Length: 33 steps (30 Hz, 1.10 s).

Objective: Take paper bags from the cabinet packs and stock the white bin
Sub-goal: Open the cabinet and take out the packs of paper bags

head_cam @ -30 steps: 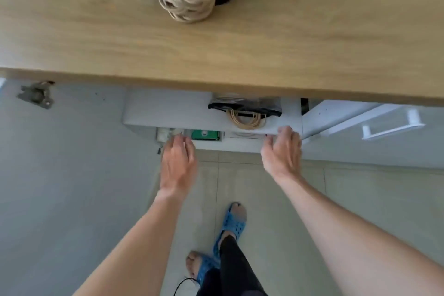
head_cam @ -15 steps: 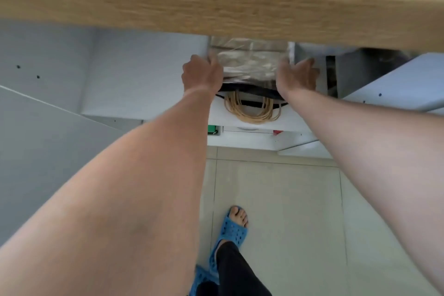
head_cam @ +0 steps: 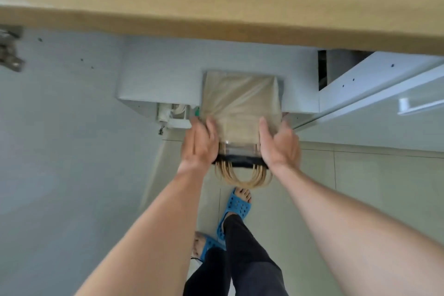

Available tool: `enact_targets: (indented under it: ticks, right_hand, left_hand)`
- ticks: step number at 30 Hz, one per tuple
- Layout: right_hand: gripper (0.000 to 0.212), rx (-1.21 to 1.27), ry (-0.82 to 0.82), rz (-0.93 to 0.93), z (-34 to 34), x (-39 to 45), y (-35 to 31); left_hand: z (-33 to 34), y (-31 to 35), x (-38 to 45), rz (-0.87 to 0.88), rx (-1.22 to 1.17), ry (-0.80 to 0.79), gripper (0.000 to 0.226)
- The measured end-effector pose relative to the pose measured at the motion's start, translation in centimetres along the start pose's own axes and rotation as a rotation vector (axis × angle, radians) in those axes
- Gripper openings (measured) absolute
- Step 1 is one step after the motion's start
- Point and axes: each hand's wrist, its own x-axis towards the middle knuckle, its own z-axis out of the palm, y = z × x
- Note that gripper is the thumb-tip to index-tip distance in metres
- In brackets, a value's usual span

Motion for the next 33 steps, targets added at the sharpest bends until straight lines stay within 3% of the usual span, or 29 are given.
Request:
enact_targets:
  ticks: [7,9,14,16,24,33]
  right_hand:
    - [0.059,-0.143,-0.058,-0.018,-5.3,-14.1,0.0]
    - [0.061,-0.125,-0.075,-0.062,-7.0,-18.3,-0.5]
    - [0.072,0.002,-0.056,-0.168,-10.4,-26.0,-2.8]
    - [0.077,0.094,-0.030,-0.228,-11.9,-28.0,-4.7]
    - [0.088,0.260,0.162,-0.332,-19.2,-25.9,-11.6]
    - [0.079,0.312,0.366,-0.325,-28.2,-14.4,-14.4]
  left_hand:
    - [-8.4,-3.9,-14.5,-0.109,0.057,-0.062,0.030]
    - [-10.9,-5.2,-18.4,-0.046,0.114,0.019,0.036]
    - [-17.4,-6.4,-24.9,-0.007,-0.123,0.174,0.028]
    - [-20.3,-5.6,-26.2,0.087,-0.176,0.234,0.024]
    - [-25.5,3.6,-24.9,0.336,-0.233,0.326,0.021]
    - [-23.6,19.0,-19.1,0.576,-0.245,0.227,0.027]
